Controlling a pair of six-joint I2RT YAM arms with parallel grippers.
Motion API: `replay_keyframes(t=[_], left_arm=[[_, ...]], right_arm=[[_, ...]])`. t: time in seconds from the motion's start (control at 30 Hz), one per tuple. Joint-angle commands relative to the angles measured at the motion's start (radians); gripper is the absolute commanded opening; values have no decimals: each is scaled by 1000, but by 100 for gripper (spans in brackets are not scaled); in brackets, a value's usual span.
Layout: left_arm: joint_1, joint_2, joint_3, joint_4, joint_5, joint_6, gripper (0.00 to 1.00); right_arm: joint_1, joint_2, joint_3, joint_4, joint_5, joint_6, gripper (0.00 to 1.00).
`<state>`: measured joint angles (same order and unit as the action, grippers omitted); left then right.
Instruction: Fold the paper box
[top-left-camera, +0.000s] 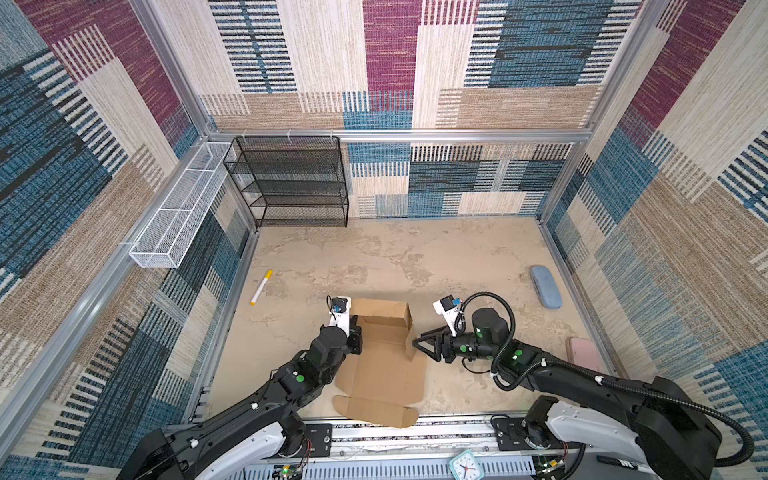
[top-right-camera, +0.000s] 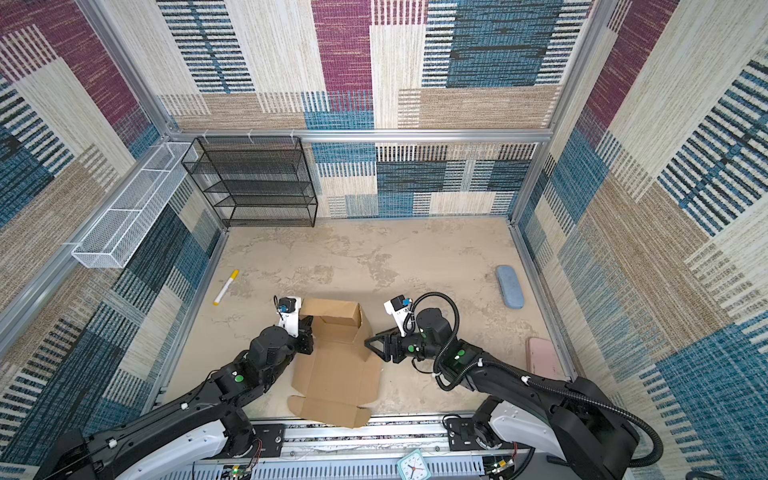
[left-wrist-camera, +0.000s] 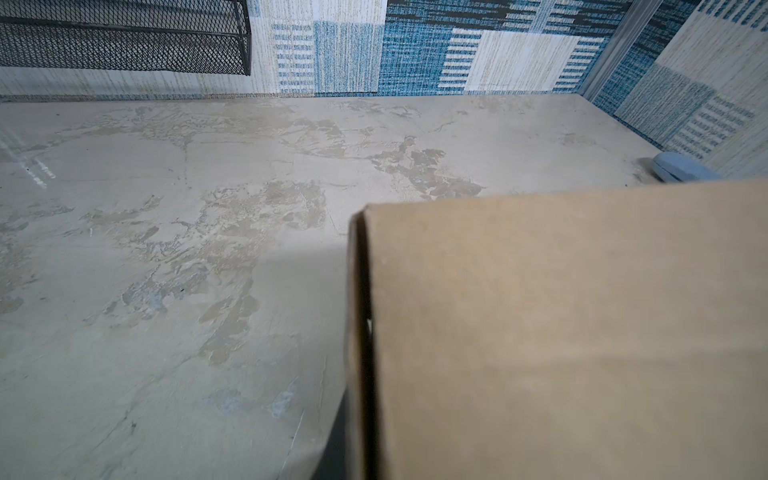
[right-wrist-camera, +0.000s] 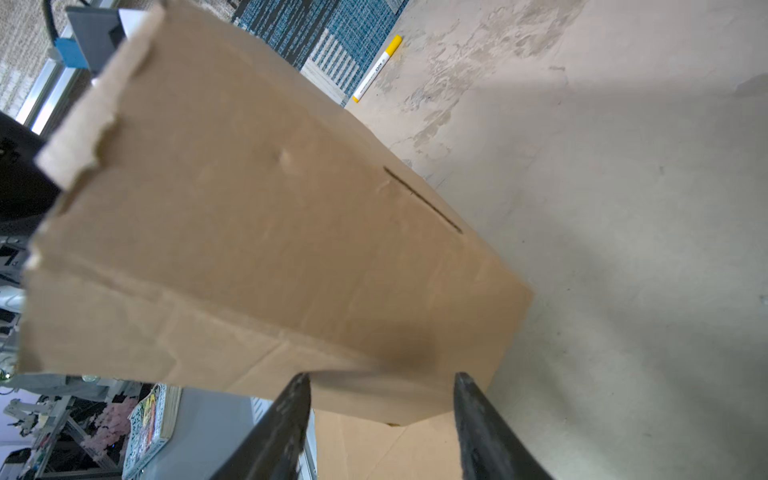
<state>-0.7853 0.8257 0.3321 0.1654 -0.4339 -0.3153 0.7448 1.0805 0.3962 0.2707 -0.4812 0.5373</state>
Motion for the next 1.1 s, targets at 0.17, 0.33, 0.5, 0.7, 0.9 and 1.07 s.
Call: replay_keyframes(t=[0.17, 0.33, 0.5, 0.7, 0.9, 1.07], left_arm=[[1, 22, 10, 62, 57, -5, 0], [1, 24, 10, 62, 87, 8, 0], [0, 24, 5, 50, 86, 12, 0], [0, 52, 18, 20, 66, 5, 0], [-6, 87, 27, 11, 48, -20, 0], [-24, 114, 28, 8, 8, -28, 0]], right_arm=[[4, 80, 61, 12, 98, -136, 58], [18, 102, 96, 17, 129, -190, 60], [35, 116, 83, 47, 190, -226, 60], [89, 123, 62, 106, 318, -241, 60], [141, 128, 44, 168, 474, -229, 60], [155, 147, 49, 190, 607, -220, 59]])
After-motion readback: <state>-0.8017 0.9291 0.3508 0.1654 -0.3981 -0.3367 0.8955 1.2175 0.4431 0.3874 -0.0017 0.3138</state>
